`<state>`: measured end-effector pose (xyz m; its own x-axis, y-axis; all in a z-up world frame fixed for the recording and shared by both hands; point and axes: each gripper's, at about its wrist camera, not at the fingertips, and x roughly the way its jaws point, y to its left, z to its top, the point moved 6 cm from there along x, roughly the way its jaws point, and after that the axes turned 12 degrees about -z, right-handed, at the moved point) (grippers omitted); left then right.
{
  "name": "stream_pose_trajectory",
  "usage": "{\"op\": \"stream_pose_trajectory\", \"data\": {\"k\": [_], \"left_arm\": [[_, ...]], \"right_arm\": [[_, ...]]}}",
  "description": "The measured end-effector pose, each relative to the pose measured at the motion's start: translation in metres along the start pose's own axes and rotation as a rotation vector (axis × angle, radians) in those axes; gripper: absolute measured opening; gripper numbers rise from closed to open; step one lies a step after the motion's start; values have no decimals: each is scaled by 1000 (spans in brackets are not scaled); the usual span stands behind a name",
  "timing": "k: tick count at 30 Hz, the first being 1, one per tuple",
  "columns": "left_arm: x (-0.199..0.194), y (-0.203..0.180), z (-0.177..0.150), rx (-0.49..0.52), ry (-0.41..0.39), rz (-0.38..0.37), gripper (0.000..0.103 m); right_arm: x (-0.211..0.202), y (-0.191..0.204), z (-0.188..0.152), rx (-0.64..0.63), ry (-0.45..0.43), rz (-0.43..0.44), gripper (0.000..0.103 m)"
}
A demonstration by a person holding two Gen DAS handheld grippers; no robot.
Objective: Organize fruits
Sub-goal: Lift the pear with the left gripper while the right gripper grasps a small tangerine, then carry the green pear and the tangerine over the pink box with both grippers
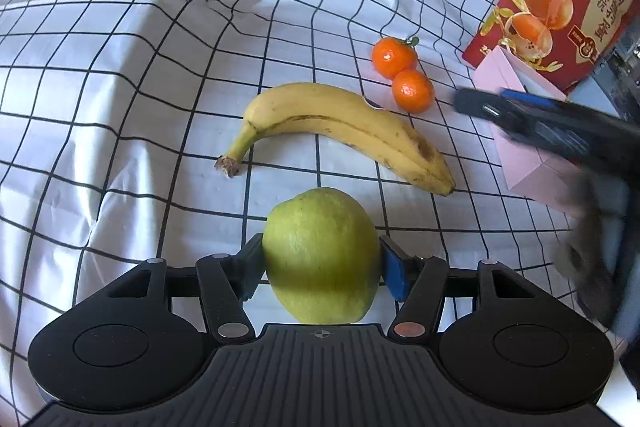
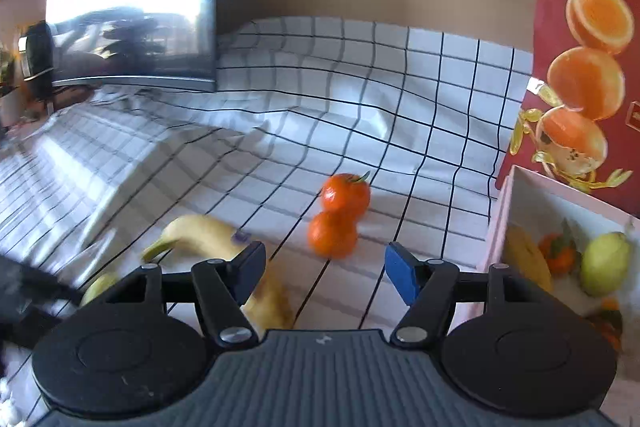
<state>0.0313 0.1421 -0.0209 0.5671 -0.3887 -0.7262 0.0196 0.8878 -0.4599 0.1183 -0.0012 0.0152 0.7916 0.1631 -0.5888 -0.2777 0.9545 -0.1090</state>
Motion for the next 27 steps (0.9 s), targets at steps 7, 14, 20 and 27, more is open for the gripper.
{"op": "stream_pose_trajectory", "data": {"k": [7, 14, 20, 27], "left_arm": [[7, -9, -4, 34, -5, 67, 65], [12, -16, -8, 99, 3, 124, 65], [5, -7, -4, 10, -23, 62, 65], [8, -13, -6, 71, -15, 87, 66]], "right_arm": [[66, 9, 10, 8, 70, -44, 61], [87, 14, 8, 23, 127, -13, 42], [63, 9, 8, 17, 113, 5, 42], [-6, -11, -7, 6, 50, 22, 42]]}}
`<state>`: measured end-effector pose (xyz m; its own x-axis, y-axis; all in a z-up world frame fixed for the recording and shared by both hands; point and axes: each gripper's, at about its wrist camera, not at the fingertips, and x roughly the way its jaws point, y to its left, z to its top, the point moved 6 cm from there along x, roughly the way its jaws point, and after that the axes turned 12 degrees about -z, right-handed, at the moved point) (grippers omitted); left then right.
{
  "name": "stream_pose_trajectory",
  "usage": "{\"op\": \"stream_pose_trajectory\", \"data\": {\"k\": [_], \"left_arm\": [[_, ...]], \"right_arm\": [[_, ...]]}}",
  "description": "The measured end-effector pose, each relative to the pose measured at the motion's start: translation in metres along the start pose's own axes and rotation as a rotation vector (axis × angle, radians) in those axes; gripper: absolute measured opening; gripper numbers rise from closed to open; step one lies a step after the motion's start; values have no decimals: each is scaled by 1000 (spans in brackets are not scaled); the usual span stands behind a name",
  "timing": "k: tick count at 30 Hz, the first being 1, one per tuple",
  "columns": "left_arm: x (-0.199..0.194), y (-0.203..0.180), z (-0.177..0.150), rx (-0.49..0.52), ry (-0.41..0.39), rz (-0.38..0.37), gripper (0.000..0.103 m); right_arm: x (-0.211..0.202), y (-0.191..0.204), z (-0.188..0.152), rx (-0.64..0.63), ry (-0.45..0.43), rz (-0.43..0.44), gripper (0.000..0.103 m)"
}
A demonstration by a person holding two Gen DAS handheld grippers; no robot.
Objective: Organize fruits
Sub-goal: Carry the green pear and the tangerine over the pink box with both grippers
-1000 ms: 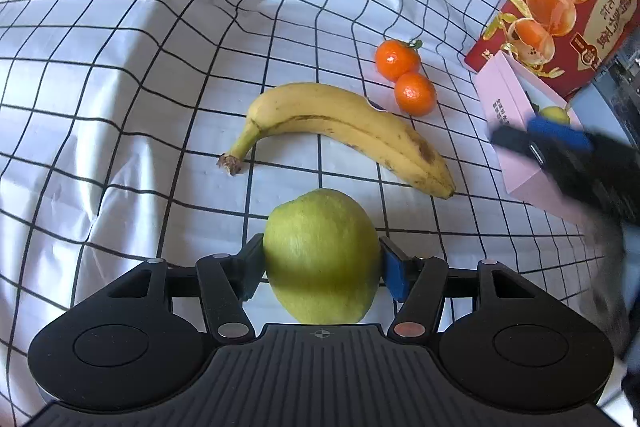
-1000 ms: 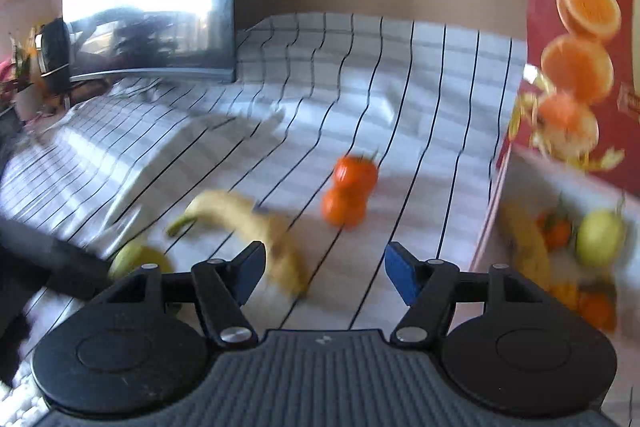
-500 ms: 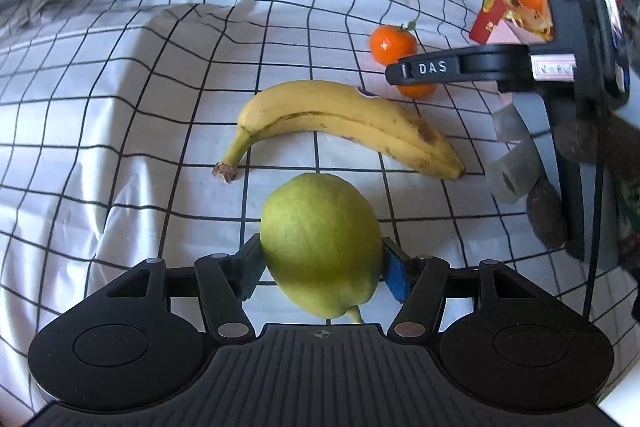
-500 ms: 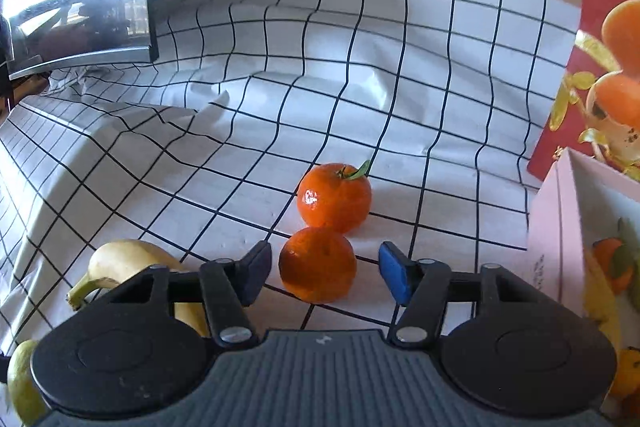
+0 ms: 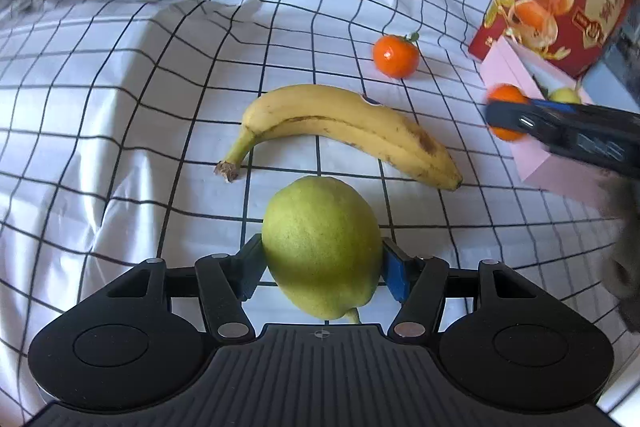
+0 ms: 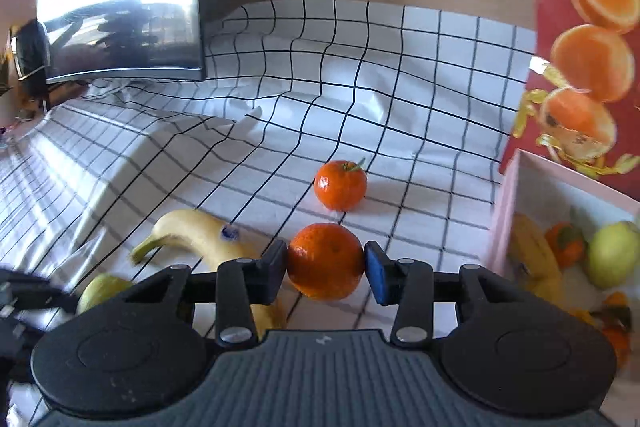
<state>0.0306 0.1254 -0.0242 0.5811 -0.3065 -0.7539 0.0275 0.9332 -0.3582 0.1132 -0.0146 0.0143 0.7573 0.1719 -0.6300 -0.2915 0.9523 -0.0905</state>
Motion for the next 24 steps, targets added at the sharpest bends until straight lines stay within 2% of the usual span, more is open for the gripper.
{"op": "stream_pose_trajectory", "data": {"k": [5, 12, 17, 19, 21, 24], "left_arm": [[4, 0, 3, -4, -16, 8, 65], [3, -10, -1, 12, -37, 38, 65], [-7, -46, -9, 60, -53, -45, 65], [-17, -70, -4, 88, -77, -110, 65], [-31, -95, 11, 120, -117, -190, 65], [-62, -141, 52, 239, -233, -284, 65]], "right_arm": [[-34, -19, -31, 10, 17, -13, 42], [-78, -51, -81, 46, 56, -83, 42], [-108, -88, -100, 114, 64, -155, 42], [-121, -104, -102, 142, 53, -190, 42], [-135, -120, -99, 156, 22, -224, 42], [-165, -146, -73, 164, -77, -286, 42]]}}
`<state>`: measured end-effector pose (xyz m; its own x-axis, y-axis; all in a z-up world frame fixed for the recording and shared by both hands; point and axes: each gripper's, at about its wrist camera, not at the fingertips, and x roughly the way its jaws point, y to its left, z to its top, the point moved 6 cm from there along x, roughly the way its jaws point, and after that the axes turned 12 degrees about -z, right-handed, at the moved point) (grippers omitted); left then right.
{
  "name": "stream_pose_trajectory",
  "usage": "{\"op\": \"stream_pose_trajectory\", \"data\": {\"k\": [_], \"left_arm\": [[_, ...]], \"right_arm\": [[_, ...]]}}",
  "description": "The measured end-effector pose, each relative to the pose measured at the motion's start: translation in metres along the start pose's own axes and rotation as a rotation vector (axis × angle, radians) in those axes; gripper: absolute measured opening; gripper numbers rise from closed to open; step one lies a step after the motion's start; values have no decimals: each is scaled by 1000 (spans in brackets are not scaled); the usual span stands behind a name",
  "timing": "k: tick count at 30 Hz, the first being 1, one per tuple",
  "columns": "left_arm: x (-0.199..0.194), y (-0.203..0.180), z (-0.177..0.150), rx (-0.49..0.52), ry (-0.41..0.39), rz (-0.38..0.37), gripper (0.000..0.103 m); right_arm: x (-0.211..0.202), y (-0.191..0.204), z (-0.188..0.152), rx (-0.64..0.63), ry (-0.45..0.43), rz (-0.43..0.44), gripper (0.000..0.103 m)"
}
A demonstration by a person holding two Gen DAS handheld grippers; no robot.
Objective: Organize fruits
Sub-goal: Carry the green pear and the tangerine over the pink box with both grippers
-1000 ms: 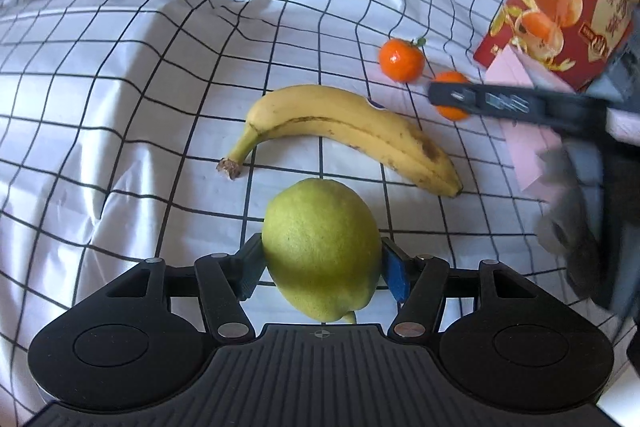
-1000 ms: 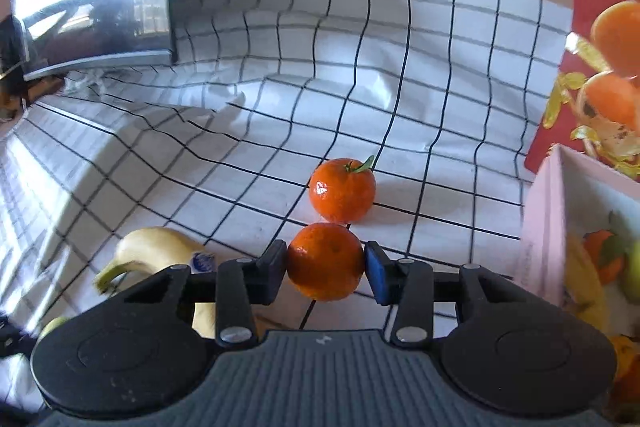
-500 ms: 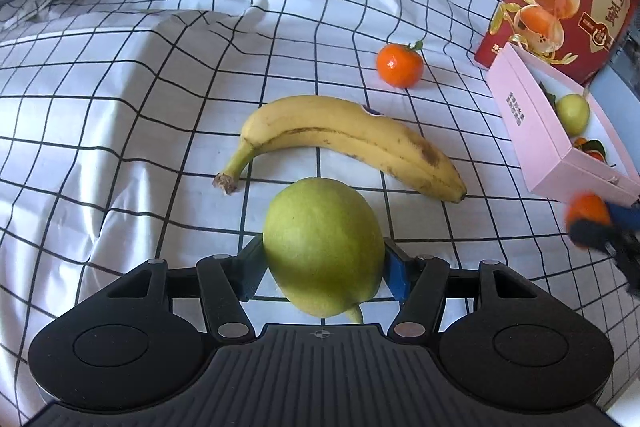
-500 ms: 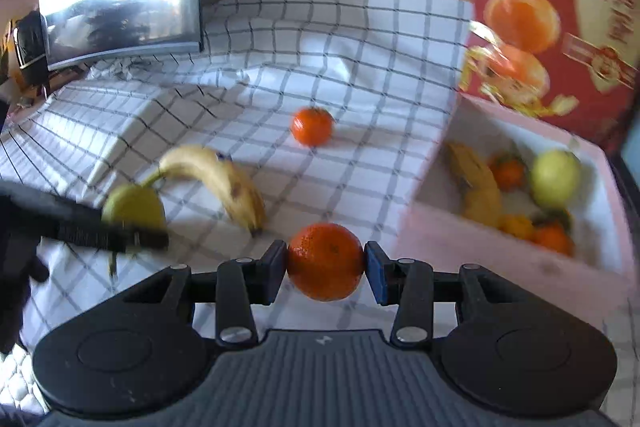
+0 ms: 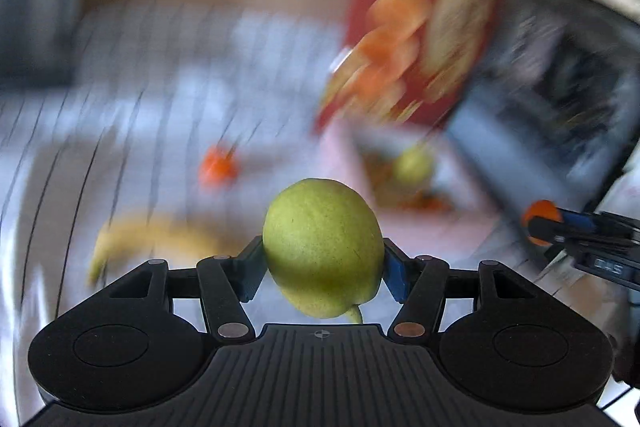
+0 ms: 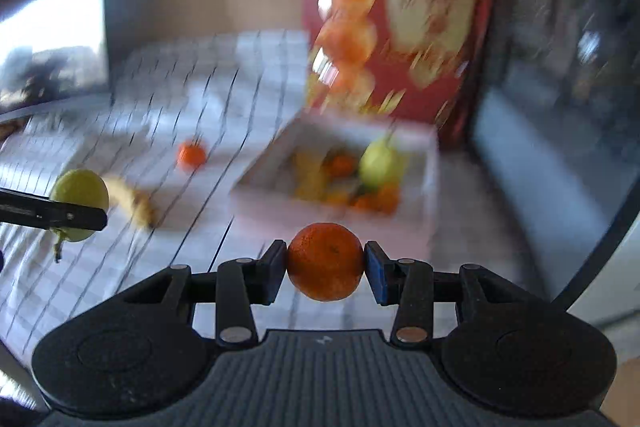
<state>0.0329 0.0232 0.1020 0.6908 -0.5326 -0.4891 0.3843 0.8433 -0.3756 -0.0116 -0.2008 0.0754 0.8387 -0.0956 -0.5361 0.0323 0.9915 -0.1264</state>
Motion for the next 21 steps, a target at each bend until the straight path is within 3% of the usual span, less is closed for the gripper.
{"op": "stream_pose_trajectory", "data": {"k": [4, 8, 11, 14, 21], "left_arm": [[-2, -40, 76, 132, -135, -90, 65], [23, -58, 132, 156, -178, -114, 65], [58, -58, 147, 116, -112, -103, 65], [103, -48, 141, 60, -1, -110, 65], [189, -29, 74, 64, 245, -76, 65]], "right_arm": [[-29, -33, 61, 37, -183, -56, 42], [-46, -54, 117, 70, -318, -85, 42], [-47, -62, 140, 78, -367, -106, 42], [-35, -65, 144, 94, -348, -99, 42], [8, -62, 109, 94, -212, -100, 42]]}}
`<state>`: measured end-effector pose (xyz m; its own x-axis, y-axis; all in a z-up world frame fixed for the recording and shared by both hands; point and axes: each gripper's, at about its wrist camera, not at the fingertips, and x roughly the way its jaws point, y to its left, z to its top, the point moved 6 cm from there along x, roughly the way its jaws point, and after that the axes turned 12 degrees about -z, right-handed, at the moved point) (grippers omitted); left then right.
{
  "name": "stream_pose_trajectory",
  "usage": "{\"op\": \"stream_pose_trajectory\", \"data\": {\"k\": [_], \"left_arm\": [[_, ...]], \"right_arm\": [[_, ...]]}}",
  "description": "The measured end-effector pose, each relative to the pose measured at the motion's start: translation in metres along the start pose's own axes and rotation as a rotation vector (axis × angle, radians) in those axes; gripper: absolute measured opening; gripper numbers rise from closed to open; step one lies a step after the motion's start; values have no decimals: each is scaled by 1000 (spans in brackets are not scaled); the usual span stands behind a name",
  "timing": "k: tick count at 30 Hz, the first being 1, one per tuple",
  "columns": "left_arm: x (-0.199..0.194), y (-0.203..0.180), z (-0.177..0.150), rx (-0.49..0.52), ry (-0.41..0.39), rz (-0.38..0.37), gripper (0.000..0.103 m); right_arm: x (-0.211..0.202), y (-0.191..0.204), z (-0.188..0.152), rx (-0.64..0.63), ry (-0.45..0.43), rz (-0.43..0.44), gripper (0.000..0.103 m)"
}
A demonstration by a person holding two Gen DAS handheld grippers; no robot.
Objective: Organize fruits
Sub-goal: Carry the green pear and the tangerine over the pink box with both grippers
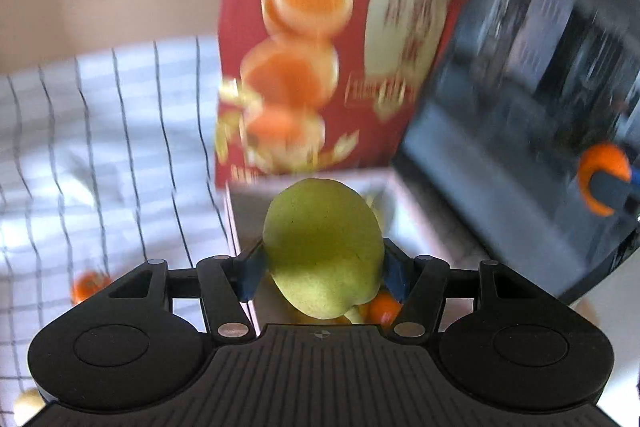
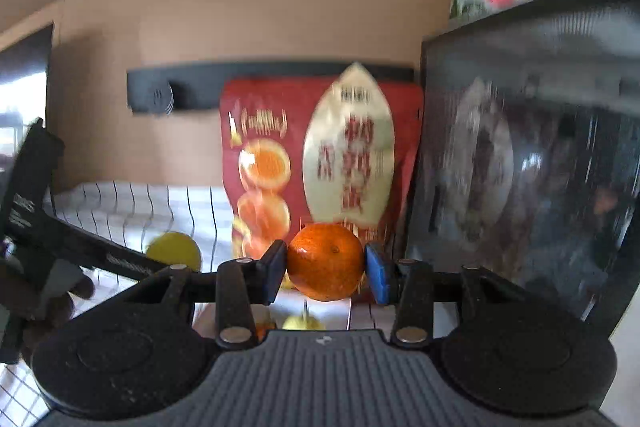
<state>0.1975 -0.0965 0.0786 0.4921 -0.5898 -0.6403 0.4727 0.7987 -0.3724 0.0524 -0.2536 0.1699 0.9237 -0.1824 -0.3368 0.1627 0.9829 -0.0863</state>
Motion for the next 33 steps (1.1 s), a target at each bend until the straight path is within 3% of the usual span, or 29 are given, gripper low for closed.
{"op": "stream_pose_trajectory", "data": {"k": [6, 14, 20, 29, 33], "left_arm": [[39, 13, -37, 33, 101, 38, 65], [45, 2, -54, 127, 169, 82, 65], [48, -1, -62, 130, 208, 18, 65], [43, 2, -59, 74, 182, -13, 65], [47, 1, -59, 87, 183, 6, 65]], "right_arm": [[23, 5, -43, 0, 120, -10, 42], [41, 13, -78, -19, 214, -6, 42], [59, 23, -91, -18, 262, 6, 42], [78, 32, -102, -22, 306, 18, 42], [84, 33, -106, -18, 319, 13, 42]]}}
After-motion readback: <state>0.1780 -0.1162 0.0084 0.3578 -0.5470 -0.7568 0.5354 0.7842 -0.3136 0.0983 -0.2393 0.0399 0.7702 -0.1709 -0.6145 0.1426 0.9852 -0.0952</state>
